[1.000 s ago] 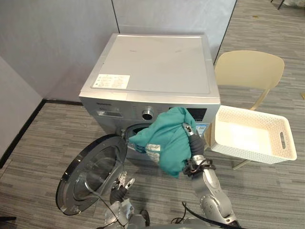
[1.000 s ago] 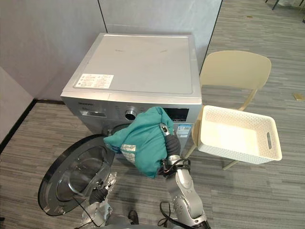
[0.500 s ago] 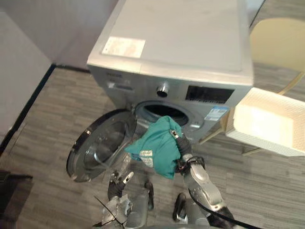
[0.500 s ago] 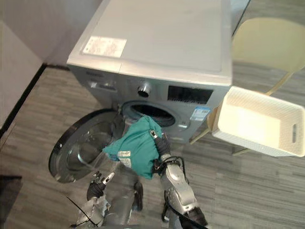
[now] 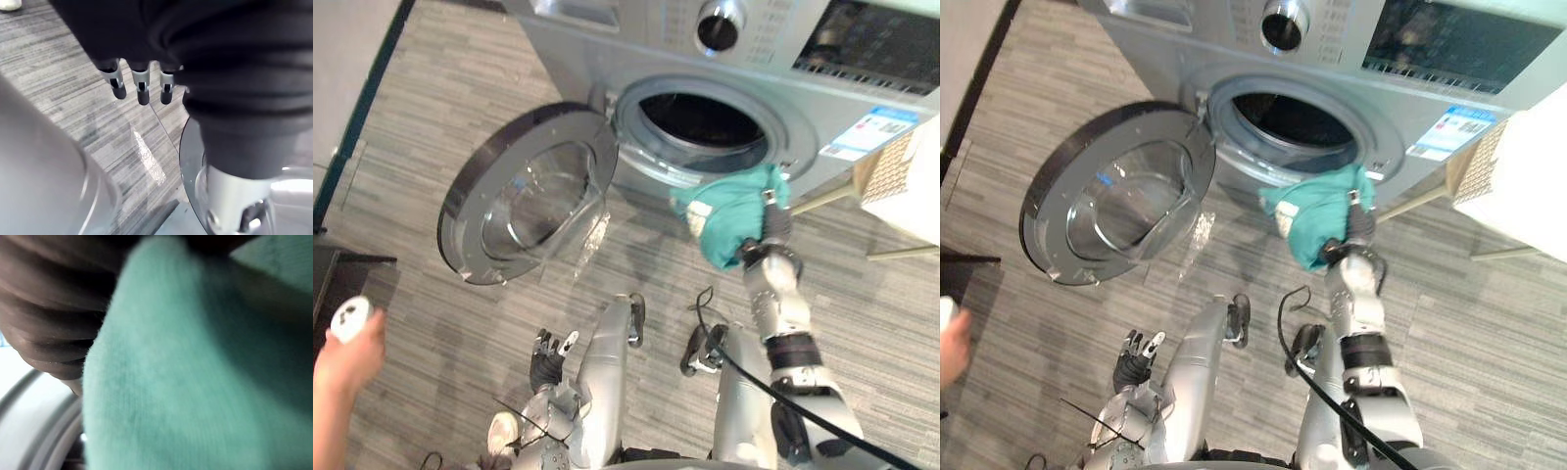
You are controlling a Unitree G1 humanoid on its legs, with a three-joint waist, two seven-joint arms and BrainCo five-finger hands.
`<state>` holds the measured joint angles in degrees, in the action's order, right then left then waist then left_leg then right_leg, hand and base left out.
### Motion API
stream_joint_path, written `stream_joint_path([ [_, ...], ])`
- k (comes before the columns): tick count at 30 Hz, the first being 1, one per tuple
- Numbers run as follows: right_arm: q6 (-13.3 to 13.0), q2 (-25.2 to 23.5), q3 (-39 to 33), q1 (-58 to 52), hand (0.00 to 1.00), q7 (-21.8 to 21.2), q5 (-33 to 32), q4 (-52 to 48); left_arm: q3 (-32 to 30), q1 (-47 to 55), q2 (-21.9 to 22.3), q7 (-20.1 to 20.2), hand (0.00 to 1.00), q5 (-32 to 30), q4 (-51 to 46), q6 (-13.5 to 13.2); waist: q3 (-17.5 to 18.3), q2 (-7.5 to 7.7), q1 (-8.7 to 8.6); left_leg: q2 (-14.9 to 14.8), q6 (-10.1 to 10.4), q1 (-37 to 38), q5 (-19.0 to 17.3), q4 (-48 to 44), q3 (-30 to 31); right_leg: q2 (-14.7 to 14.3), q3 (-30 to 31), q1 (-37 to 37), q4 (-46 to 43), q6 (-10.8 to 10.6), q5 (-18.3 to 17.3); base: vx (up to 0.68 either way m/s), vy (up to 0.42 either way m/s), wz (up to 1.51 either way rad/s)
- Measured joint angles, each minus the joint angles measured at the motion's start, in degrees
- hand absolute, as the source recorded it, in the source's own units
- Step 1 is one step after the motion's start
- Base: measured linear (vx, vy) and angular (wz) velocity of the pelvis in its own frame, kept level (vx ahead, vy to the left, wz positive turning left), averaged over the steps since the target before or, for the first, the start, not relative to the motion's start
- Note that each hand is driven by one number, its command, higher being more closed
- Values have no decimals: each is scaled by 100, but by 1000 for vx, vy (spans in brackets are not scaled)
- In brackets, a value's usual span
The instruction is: Pick up the laundry basket with both hands and put the clothes into the washing machine.
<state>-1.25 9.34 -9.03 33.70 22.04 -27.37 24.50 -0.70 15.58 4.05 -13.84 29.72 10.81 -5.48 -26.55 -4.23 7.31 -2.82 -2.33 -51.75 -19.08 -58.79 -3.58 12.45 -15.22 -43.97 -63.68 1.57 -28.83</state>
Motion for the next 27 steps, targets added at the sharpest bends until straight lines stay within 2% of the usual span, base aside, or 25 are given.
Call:
stream_joint_path([
  [7,-25,1029,-274,994,100,29,-557,623,5,-144,-7,-14,0,161,-16,-186,-57,-78,153,194,94,-906,180,-152,281,186,-267,-729,-280,36,-18,-63,-26,22],
  [12,-75,1680,148,1575,100,-2,-783,874,12,-170,-1,-54,0,235,-23,-262,-101,-71,294,340,108,-1266,412,-25,459,272,-419,-988,-274,37,-17,-33,-74,23],
  [17,-75,1725,939,1807,100,-233,-664,902,-1,-204,-14,-128,0,235,-2,-272,-135,-16,304,372,160,-1351,497,54,563,267,-523,-1018,-215,38,-15,-21,-92,9],
  [19,-71,1581,1224,1867,100,-349,-492,859,-13,-294,-20,-142,0,235,62,-271,-136,-14,306,388,182,-1354,515,74,599,258,-530,-1010,-211,38,-15,-13,-80,8],
  [24,-70,1053,1215,1911,100,-355,-407,750,-125,-430,-19,-200,0,236,101,-264,-163,31,286,483,283,-1340,619,247,752,273,-679,-930,-88,36,-16,-26,-63,13],
  [27,-70,1054,1060,2206,100,-327,-487,798,-161,-467,-20,-278,0,322,69,-265,-225,137,294,579,323,-1358,765,448,832,344,-773,-949,-49,37,-16,-58,-83,29],
])
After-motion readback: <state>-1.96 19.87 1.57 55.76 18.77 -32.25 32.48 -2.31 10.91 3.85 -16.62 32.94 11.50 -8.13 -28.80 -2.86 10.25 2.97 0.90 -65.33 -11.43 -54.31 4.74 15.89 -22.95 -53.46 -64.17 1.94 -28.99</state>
